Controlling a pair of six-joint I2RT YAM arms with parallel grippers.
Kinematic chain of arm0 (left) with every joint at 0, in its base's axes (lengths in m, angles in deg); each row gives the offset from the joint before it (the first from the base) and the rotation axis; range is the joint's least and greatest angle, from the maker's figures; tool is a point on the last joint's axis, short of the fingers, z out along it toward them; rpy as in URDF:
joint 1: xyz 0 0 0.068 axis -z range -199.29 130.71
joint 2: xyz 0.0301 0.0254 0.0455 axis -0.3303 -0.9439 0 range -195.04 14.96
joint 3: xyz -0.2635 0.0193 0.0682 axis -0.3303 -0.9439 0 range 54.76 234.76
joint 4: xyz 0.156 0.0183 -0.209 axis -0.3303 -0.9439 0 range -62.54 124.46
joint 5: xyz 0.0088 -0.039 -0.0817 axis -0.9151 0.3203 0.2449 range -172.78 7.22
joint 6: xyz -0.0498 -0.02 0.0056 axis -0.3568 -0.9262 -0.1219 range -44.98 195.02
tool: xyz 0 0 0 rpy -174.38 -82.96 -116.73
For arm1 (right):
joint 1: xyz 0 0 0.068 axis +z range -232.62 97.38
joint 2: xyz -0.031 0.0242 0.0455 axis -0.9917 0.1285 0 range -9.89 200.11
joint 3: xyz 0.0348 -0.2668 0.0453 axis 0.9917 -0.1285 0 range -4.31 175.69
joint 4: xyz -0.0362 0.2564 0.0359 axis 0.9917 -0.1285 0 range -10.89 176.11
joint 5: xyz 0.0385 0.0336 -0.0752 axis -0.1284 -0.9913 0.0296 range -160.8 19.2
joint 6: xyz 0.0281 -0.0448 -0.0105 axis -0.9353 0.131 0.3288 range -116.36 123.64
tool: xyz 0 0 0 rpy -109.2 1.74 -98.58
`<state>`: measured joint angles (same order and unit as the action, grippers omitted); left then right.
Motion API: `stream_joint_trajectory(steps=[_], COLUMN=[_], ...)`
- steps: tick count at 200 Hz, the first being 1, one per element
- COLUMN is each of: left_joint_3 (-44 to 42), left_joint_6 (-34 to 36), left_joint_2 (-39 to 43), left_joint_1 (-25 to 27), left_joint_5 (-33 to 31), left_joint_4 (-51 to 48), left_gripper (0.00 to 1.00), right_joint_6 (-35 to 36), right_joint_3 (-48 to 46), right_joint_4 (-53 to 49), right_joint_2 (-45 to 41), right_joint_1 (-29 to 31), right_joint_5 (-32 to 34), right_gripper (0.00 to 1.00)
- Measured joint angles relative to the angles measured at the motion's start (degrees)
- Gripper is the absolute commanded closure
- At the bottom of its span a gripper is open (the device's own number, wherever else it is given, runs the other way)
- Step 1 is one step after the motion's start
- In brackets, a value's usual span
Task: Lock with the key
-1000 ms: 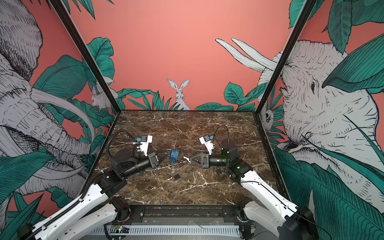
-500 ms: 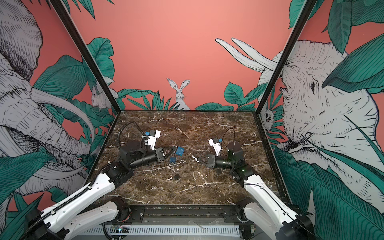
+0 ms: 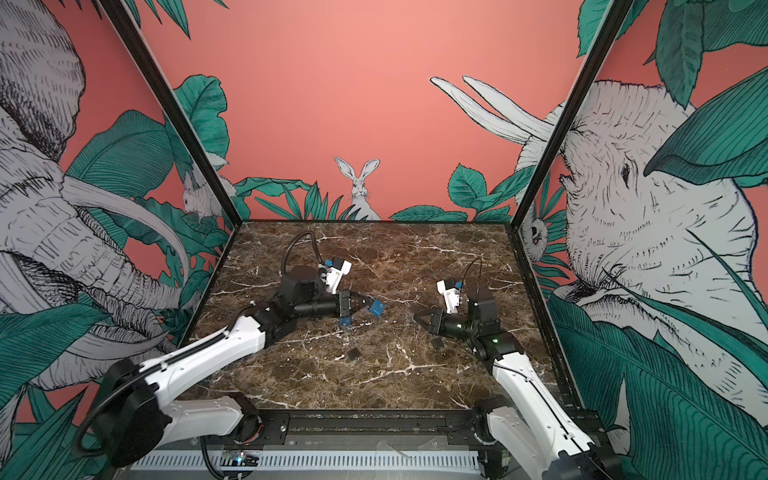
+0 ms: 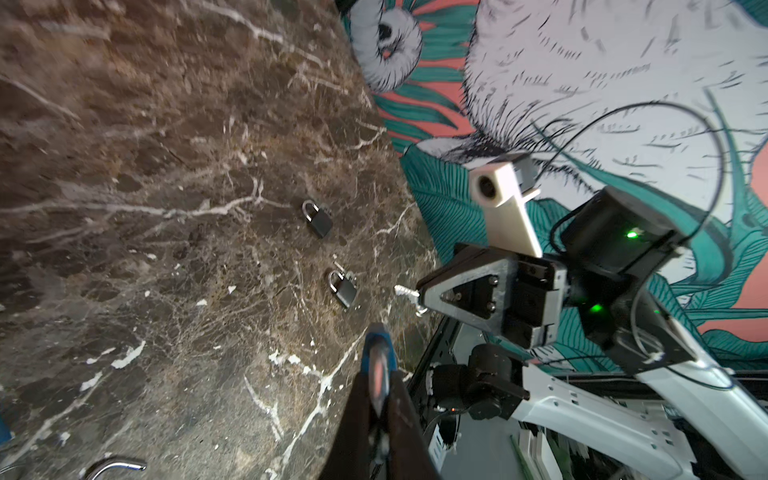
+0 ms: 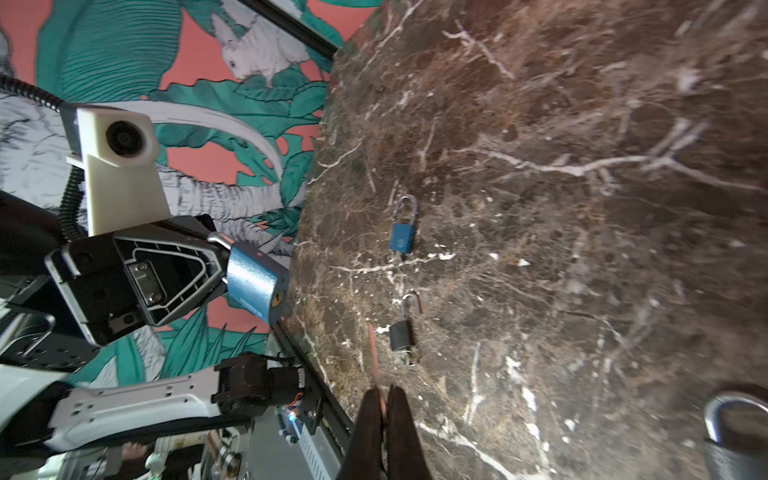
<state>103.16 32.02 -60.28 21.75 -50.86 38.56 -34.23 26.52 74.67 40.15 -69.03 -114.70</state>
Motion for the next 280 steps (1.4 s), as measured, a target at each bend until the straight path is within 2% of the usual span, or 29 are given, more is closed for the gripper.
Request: stream_joint_trajectory(steps=[56, 115, 187, 209, 224, 242, 280], left_joint_3=[13.11, 22.01, 26.91, 27.67, 27.93, 28.28, 28.37], left_joint_6=[5.05, 5.99, 6.43, 6.64, 6.69, 6.75, 6.47], left_joint_2=[-22.73, -36.26, -41.66, -42.16, -42.36, -42.66, -43.04], left_joint_1=[5.25, 7.04, 6.84, 6.82, 6.82, 6.75, 6.03], left_joint_5=[3.21, 4.66, 4.46, 4.39, 4.26, 3.89, 1.95], left_joint_4=[-6.03, -8.63, -12.74, -13.27, -13.68, -14.14, -14.56], left_gripper=[1.00, 1.00, 1.00, 0.88, 0.85, 0.76, 0.68], right_joint_6=[3.45, 5.95, 6.64, 6.62, 6.62, 6.60, 6.60], right_joint_3=[0.00, 0.00, -2.51, -3.15, -3.19, -3.26, -3.56], right_joint_4=[-6.34, -9.84, -9.81, -9.18, -8.41, -7.26, -5.18], right_joint_2=[-1.60, -3.93, -3.65, -2.62, -1.97, -1.09, 1.05], right_joint_1=[-1.38, -1.64, -1.64, -1.64, -1.64, -1.64, -1.64], right_joint_5=[9.20, 13.97, 14.38, 14.29, 14.27, 14.27, 14.34], right_gripper=[1.00, 1.00, 1.00, 1.00, 1.00, 1.00, 1.00])
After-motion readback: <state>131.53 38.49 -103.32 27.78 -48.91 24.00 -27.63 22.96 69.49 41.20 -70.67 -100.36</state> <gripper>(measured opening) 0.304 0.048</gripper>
